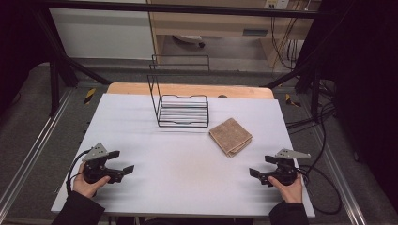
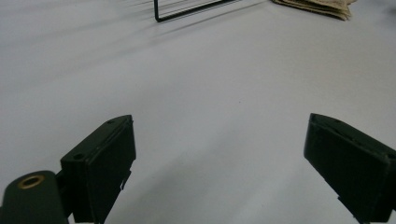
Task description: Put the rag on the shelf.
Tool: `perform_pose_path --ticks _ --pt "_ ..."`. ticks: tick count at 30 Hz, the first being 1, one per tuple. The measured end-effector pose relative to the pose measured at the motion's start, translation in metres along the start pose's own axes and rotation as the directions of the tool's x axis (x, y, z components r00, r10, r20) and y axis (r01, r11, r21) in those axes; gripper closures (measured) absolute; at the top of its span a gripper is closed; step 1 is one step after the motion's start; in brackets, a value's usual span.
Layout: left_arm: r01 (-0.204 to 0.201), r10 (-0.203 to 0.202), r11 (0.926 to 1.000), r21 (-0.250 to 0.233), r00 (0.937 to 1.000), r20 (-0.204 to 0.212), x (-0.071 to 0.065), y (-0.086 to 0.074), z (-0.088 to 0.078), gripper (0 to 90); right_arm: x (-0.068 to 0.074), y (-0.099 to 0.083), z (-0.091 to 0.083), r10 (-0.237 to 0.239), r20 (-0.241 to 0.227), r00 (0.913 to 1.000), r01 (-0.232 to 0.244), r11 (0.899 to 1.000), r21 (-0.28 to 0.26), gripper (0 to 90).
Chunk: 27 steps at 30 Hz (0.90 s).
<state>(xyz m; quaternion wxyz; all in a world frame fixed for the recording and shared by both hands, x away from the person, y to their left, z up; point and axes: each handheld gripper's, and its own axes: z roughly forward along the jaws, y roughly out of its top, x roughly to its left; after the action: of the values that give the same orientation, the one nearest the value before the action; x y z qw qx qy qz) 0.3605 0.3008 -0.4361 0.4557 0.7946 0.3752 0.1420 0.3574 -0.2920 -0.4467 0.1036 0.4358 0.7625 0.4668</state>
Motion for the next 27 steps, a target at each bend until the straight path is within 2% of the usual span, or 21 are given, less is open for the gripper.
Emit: perform_pose_path --ticks 11,17,27 --pt "0.002 -0.002 1.0 -0.001 1.0 -0.004 0.0 -0.001 -0.001 9.3 0.002 0.0 0.0 0.004 0.001 1.0 -0.004 1.0 0.011 1.3" --pt "0.006 -0.006 1.0 0.0 1.0 -0.008 0.0 -0.002 -0.001 9.3 0.006 0.002 0.003 -0.022 0.01 0.9997 0.022 1.0 0.019 1.5" --pt "0.008 -0.008 1.0 -0.002 0.9999 -0.011 0.001 -0.002 -0.002 9.3 0.014 0.007 0.011 -0.037 0.032 0.9988 0.037 0.999 0.028 1.4"
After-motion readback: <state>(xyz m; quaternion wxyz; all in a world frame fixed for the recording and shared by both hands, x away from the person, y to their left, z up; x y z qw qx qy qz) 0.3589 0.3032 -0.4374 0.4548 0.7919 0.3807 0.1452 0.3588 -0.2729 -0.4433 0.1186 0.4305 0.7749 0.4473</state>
